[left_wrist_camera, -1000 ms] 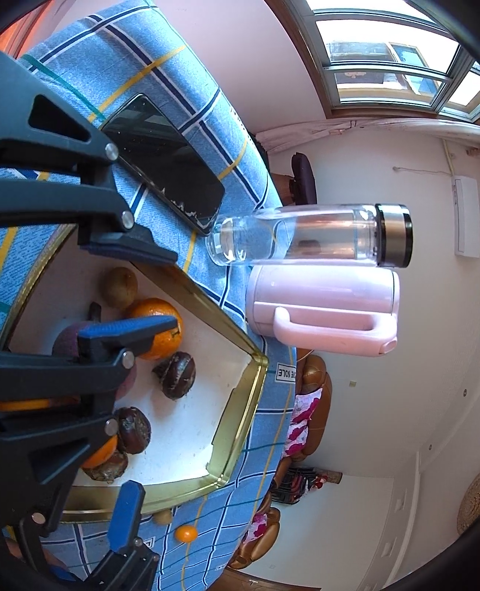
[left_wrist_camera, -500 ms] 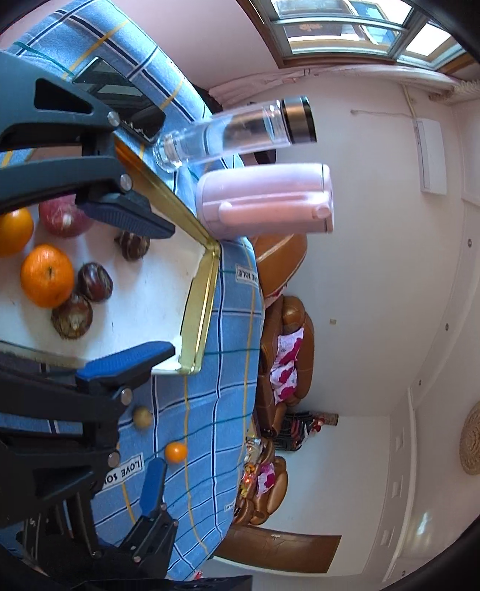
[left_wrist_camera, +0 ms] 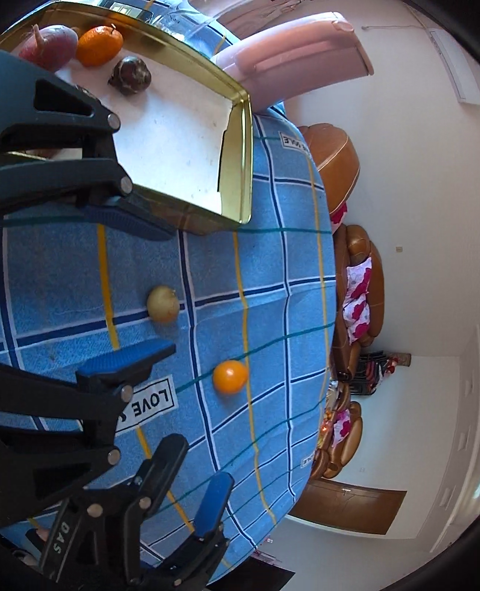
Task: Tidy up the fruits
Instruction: 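Move both tools back to the last tan fruit and orange on the table, then close the left tool on the tan fruit while the right tool grasps the orange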
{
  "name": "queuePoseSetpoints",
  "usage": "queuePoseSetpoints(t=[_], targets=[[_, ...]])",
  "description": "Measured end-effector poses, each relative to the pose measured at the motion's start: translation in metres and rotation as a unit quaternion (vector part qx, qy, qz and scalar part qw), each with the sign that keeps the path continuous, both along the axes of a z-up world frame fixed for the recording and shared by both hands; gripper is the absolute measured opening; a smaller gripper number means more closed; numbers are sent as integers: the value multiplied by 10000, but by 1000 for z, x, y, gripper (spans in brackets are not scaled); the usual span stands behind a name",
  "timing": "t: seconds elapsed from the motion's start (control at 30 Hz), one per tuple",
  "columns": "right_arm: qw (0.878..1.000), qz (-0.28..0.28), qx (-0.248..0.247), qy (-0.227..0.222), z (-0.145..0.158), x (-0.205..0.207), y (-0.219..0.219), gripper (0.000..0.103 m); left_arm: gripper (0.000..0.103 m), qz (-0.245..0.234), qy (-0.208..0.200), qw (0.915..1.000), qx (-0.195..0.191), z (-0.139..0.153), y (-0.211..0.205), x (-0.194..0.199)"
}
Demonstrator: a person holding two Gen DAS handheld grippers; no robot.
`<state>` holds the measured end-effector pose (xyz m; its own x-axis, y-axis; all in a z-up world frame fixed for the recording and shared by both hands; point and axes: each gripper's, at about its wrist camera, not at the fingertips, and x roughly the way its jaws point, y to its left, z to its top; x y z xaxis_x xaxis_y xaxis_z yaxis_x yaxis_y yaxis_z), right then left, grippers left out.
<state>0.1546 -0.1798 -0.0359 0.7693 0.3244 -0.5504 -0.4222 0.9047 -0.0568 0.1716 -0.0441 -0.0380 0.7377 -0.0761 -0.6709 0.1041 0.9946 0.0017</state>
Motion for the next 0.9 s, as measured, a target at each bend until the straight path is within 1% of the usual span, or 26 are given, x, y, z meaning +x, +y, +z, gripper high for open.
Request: queuePoseSetpoints(t=[0.07,0.17,0.2,0.23,0.3,0.5,0.6,0.7,0.83,0.9], targets=[[10000,-14,35,28,-2,1,-6,62,53,-34,151,9999,72,-9,-7,12],[10000,-7,36,33,-3,1,-11,62,47,-54,455,9989,2,-23,-10,27],[10000,-4,35,29,-3,0,-12,62,42,-69,533,9986,-14,-27,-11,31],[10000,3,42,28,-3,0,-14,62,41,-93,618,9980,-18,-31,-12,35],[10000,17,69,33,-1,0,-17,62,32,-130,792,9967,-67,-39,-12,42],[9999,69,86,25,11,3,-17,63,32,-35,689,9975,-172,-31,-5,48],[9998,85,135,110,18,12,-15,63,32,48,488,9987,-156,-20,-6,54],[9994,-30,112,324,18,32,-13,63,32,198,189,9996,40,-11,-10,63],[9965,-213,234,768,9,61,-14,63,32,309,180,9994,26,-12,-6,79],[9940,-257,313,1016,5,70,-18,63,32,261,161,9995,-30,-15,-4,83]])
